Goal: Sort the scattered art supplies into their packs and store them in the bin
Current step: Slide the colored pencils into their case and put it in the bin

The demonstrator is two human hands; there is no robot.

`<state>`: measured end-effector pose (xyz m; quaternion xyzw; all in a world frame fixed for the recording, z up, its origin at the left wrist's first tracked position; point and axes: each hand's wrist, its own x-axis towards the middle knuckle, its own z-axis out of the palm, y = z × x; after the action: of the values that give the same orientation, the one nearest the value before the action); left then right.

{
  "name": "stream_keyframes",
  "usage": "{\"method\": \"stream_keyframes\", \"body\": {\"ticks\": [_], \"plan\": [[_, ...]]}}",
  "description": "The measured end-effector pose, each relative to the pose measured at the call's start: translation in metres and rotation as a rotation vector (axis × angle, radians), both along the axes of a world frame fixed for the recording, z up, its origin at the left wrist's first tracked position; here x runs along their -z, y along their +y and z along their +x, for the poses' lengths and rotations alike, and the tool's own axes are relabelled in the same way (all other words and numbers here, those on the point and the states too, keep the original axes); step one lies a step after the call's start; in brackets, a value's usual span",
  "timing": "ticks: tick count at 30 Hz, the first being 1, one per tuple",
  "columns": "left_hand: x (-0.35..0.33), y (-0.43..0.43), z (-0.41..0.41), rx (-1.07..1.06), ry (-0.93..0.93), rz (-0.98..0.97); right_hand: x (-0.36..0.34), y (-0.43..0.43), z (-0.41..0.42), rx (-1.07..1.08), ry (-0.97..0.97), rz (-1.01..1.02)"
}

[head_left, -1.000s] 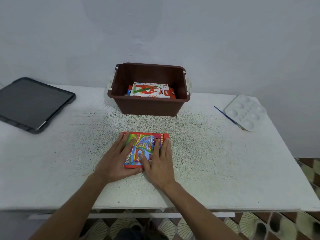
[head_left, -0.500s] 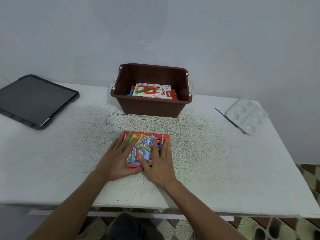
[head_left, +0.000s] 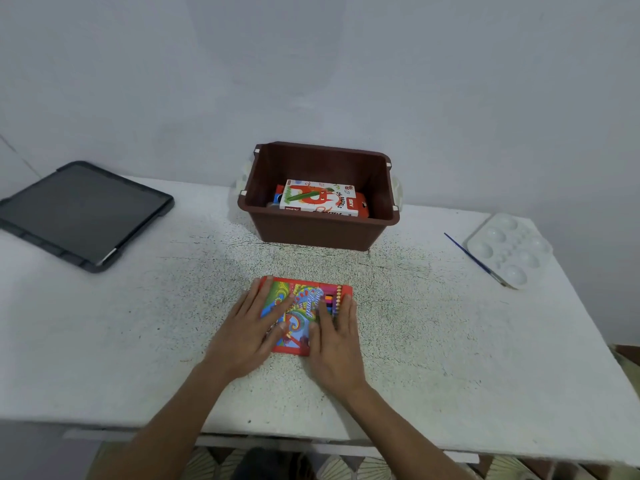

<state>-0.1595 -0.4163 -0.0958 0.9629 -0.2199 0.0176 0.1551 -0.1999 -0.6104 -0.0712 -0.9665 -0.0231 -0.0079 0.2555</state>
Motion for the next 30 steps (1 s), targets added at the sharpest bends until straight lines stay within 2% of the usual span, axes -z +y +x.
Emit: {"method": "stream_keyframes", "body": {"ticks": [6, 11, 14, 18, 24, 28, 30], "plan": [[0.003, -0.01, -0.007, -0.189, 0.082, -0.274, -0.005, -0.002, 0.0, 0.126, 0.082, 0.427], [-0.028, -0.029, -0.008, -0.398, 0.364, -0.887, -0.028, 0.004, 0.005, 0.264, 0.094, 0.686], [-0.05, -0.024, -0.007, -0.434, 0.457, -1.017, -0.042, 0.0, 0.014, 0.296, 0.107, 0.732], [-0.092, -0.02, 0.001, -0.464, 0.529, -1.035, -0.083, -0.003, 0.021, 0.274, 0.168, 0.758], [-0.179, -0.024, 0.011, -0.377, 0.471, -0.967, -0.166, -0.007, 0.034, 0.236, 0.199, 0.941], [-0.211, -0.029, 0.043, -0.309, 0.372, -0.982, -0.2, -0.012, 0.069, 0.23, 0.072, 0.902], [-0.214, -0.033, 0.072, -0.297, 0.308, -0.901, -0.206, -0.015, 0.095, 0.244, -0.003, 0.824]]}}
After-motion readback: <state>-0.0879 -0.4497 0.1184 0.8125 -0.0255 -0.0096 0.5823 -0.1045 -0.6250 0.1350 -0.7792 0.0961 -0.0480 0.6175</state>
